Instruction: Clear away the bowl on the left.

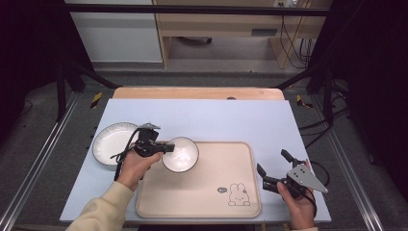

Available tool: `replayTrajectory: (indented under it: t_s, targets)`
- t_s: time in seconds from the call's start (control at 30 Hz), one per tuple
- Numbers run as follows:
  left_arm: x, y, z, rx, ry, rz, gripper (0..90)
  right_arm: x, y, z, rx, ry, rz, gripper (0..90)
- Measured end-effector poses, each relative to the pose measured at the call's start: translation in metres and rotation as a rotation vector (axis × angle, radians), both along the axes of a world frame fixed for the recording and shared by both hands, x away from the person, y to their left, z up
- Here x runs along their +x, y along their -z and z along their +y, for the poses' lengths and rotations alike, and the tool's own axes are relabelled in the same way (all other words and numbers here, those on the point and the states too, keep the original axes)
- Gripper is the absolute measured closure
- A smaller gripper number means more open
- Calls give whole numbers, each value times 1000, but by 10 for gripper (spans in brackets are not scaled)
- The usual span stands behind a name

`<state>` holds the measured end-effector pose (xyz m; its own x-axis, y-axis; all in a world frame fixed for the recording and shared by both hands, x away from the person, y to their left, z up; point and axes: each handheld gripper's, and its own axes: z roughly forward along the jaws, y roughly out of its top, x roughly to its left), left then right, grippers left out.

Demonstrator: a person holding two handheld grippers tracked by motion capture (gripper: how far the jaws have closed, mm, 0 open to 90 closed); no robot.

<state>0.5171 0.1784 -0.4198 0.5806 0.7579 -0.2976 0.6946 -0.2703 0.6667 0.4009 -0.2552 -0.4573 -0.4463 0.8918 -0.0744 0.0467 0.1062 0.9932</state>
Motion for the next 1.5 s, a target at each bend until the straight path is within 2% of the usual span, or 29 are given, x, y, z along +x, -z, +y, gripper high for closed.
replayTrajectory:
  t_s: [0.7,0.9,0.93,1.5]
  targets:
    - [-8,6,-21,12,63,18,827,0,-1,-1,5,-1,-6,35]
    - [-12,9,-25,14,85,37,827,0,-1,-2,6,1,-3,35]
    - [-12,10,-25,26,90,35,826,0,-1,-2,6,0,-4,35]
    - [-21,16,-31,21,122,61,826,0,-1,-1,3,-2,2,37]
